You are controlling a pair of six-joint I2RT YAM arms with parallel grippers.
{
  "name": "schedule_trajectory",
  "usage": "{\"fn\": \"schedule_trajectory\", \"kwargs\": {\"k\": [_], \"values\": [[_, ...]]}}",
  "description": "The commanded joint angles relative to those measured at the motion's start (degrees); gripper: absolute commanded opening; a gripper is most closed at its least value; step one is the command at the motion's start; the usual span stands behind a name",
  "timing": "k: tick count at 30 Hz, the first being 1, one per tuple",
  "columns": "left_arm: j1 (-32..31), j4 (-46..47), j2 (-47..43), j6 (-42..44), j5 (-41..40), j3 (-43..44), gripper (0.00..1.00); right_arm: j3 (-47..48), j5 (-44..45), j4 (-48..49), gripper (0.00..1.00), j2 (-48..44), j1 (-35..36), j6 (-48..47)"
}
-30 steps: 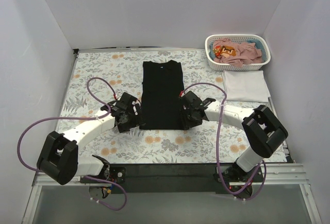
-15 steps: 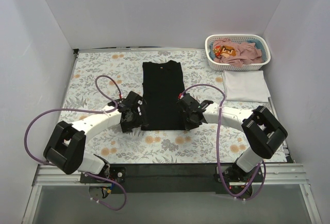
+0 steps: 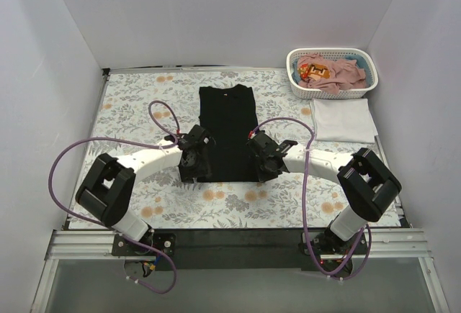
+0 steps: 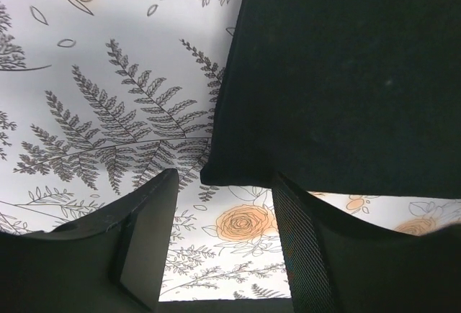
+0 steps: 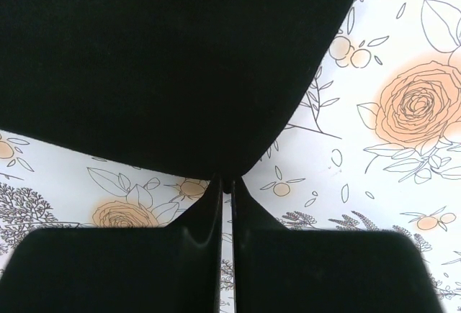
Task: Fold and stack the t-shirts
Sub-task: Fold the tshirt
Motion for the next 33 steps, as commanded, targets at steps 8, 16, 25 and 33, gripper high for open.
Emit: {"fn": "schedule_trajectory", "kwargs": {"k": [8,16,25,33], "values": [[-1.93,-2.92,5.88,-0.57,-1.99,2.87,0.49,-2.44,0.11,-5.05,0.01,2.72,0.5,-1.55],[-3.16,-5.21,6.41,-1.71,-4.19,2.62,0.29,-2.0,-0.07,-4.79,0.01,2.63,0.5,-1.64],[-3.77,-6.09,5.63,-2.33,-3.93,1.12,0.0,-1.47,-2.26,-5.31,0.01,0.97,1.55,-4.53],[-13.24,-15.56,-4.03,-8.64,-2.26,-4.05,0.0,-4.45,-7.62,-13.92,0.01,-5.45,9.63,-1.56]]}}
